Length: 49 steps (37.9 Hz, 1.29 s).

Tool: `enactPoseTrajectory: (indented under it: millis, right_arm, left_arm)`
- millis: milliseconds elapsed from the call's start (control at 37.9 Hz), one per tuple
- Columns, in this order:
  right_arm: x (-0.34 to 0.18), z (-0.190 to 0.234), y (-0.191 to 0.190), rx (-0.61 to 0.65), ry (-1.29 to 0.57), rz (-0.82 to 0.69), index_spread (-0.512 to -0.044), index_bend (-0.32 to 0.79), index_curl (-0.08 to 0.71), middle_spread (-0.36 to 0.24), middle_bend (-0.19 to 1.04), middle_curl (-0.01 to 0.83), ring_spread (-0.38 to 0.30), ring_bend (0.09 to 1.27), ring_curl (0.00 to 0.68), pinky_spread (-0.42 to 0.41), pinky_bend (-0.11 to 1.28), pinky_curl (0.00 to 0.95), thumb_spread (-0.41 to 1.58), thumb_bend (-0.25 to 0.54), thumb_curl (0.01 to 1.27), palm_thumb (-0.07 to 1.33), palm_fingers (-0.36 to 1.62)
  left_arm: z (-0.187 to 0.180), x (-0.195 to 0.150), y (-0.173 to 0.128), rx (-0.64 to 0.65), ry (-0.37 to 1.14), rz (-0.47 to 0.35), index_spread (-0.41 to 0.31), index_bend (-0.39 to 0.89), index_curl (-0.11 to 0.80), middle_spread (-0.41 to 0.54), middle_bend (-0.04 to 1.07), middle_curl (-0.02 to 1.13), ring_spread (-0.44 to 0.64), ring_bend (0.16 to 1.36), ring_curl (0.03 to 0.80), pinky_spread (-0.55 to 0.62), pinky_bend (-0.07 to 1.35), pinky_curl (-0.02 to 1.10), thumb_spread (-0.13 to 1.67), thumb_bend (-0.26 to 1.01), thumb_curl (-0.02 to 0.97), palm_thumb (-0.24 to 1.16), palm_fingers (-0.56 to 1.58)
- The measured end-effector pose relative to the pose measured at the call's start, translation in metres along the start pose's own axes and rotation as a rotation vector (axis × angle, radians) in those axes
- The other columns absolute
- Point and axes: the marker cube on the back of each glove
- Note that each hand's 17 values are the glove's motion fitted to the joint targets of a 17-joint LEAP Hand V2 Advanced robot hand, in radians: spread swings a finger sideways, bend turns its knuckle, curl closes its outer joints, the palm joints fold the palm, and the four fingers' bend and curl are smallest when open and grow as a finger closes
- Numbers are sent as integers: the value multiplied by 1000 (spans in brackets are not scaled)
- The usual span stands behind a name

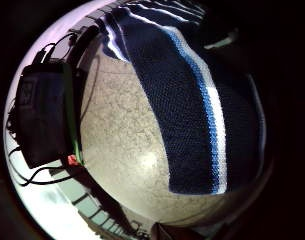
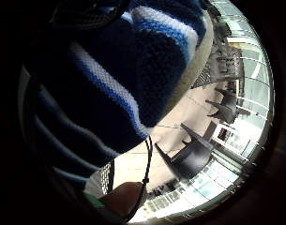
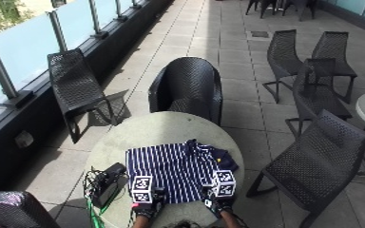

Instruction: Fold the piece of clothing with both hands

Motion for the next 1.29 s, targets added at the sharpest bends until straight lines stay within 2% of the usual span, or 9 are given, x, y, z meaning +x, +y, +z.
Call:
enactPoseTrajectory:
  millis: [185, 369, 501, 633, 792, 871, 1003, 1161, 1293]
  right_arm:
    - [-2, -11, -12, 268, 122, 32, -387, 260, 279, -144, 244, 323, -10, 373, 225, 169, 435, 290, 1222, 149, 318, 669, 605]
    - [-8, -18, -8, 386, 168, -53, -354, 238, 327, -206, 264, 354, -168, 454, 283, 32, 418, 306, 1231, 214, 358, 845, 1029]
    - [-13, -40, 23, 314, 157, -114, -336, 153, 341, -222, 306, 387, -225, 524, 336, -48, 400, 327, 1218, 212, 353, 891, 1198]
    - [-19, -69, 45, 128, 99, -190, -324, 128, 339, -244, 358, 417, -256, 602, 380, -153, 425, 347, 1232, 197, 337, 901, 1296]
    - [-24, -120, 37, 31, 120, -213, -318, 130, 337, -252, 382, 435, -261, 639, 406, -226, 464, 364, 1248, 185, 322, 920, 1303]
    - [-30, -151, 10, 61, 135, -184, -316, 129, 337, -254, 385, 440, -261, 662, 419, -257, 479, 369, 1262, 183, 316, 930, 1301]
    - [-43, -183, -63, 136, 198, -65, -314, 121, 331, -250, 384, 447, -256, 695, 435, -293, 531, 386, 1289, 180, 304, 945, 1308]
    - [-63, -208, -97, 162, 349, 99, -310, 130, 329, -251, 401, 461, -254, 706, 448, -305, 591, 408, 1334, 174, 287, 945, 1304]
    - [-63, -192, -142, 222, 402, 114, -311, 140, 335, -250, 409, 470, -248, 709, 455, -306, 613, 418, 1366, 169, 275, 947, 1294]
  left_arm:
    - [-2, -1, -13, 260, -148, -11, -152, 272, 354, -120, 194, 309, 2, 525, 279, 172, 494, 261, 1155, 21, 327, 473, 747]
    - [-17, 3, 2, 356, -63, 20, -254, 328, 402, -226, 199, 341, -181, 512, 305, -37, 434, 278, 1147, 37, 356, 580, 1073]
    - [-45, -1, 30, 325, -57, 58, -291, 271, 410, -284, 273, 392, -279, 543, 340, -126, 372, 297, 1165, 34, 358, 622, 1200]
    - [-78, -3, 55, 153, -31, 140, -314, 221, 415, -339, 382, 436, -339, 580, 366, -193, 327, 307, 1194, 37, 351, 663, 1300]
    - [-113, -5, 49, 3, 17, 193, -332, 210, 431, -368, 431, 464, -371, 614, 387, -230, 301, 323, 1209, 23, 340, 686, 1315]
    - [-133, -7, 22, 19, 3, 135, -334, 207, 441, -372, 449, 474, -376, 627, 396, -238, 292, 330, 1216, 18, 335, 700, 1318]
    - [-161, -10, -42, 186, -37, -52, -336, 190, 450, -380, 487, 493, -389, 728, 431, -246, 249, 337, 1243, 12, 325, 717, 1346]
    - [-143, -22, -127, 341, -109, -201, -336, 189, 462, -378, 521, 516, -376, 816, 472, -275, 283, 368, 1289, 12, 311, 738, 1337]
    - [-161, -19, -120, 367, -185, -254, -335, 215, 483, -370, 546, 532, -370, 827, 493, -267, 270, 384, 1315, 5, 300, 743, 1279]
